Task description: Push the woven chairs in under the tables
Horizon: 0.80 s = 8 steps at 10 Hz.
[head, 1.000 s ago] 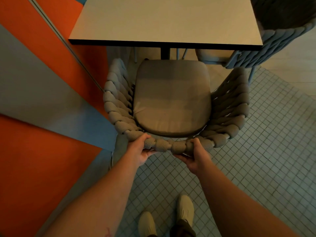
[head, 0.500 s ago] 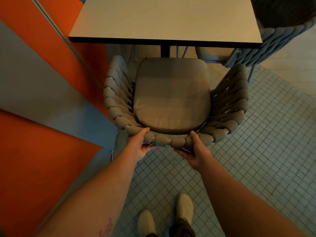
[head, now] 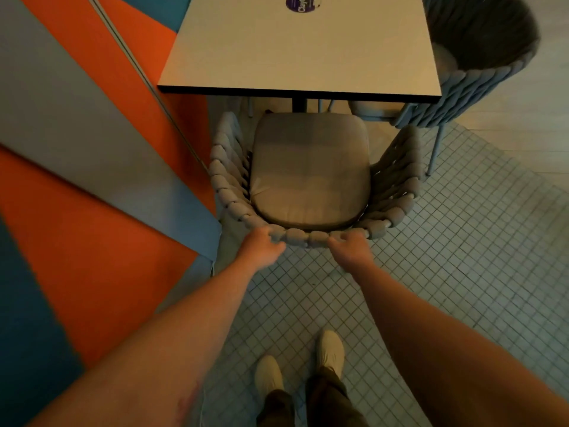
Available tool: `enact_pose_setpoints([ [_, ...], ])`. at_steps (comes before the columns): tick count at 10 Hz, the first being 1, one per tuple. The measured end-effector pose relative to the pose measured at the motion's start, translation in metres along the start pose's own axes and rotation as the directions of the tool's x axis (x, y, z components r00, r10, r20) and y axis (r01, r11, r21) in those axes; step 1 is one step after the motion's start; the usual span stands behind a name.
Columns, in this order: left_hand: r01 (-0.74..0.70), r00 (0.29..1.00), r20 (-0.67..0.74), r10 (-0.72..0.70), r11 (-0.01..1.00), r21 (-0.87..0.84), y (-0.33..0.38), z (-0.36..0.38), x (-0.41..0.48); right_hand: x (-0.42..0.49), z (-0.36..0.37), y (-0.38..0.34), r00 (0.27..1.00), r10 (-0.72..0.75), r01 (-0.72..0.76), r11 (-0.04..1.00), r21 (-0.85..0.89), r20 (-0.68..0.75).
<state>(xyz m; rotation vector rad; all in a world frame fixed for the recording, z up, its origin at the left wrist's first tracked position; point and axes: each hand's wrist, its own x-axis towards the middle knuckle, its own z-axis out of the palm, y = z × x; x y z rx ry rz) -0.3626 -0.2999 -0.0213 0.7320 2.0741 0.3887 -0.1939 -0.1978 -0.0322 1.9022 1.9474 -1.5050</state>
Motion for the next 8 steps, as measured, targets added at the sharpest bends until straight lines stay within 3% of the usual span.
enact_pose_setpoints([
  [1, -0.099, 0.991, 0.116, 0.06, 0.926, 0.364, 0.002, -0.012, -0.023, -0.019, -0.011, -0.005, 0.978, -0.188, 0.206, 0.931, -0.302, 0.088],
  [2, -0.139, 0.987, 0.141, 0.072, 0.823, 0.551, 0.005, -0.02, -0.05, -0.034, -0.019, -0.005, 0.95, -0.25, 0.308, 0.847, -0.433, 0.188],
  [4, -0.152, 0.979, 0.2, 0.033, 0.772, 0.617, 0.002, -0.023, -0.079, -0.063, -0.028, -0.01, 0.907, -0.311, 0.421, 0.7, -0.577, 0.285],
  [6, -0.165, 0.983, 0.166, 0.081, 0.791, 0.589, 0.003, -0.041, -0.101, -0.086, -0.028, -0.036, 0.903, -0.309, 0.429, 0.678, -0.596, 0.299],
  [8, -0.065, 0.996, 0.085, 0.025, 0.856, 0.513, 0.008, -0.059, -0.102, -0.069, -0.029, -0.067, 0.852, -0.368, 0.523, 0.618, -0.587, 0.372],
])
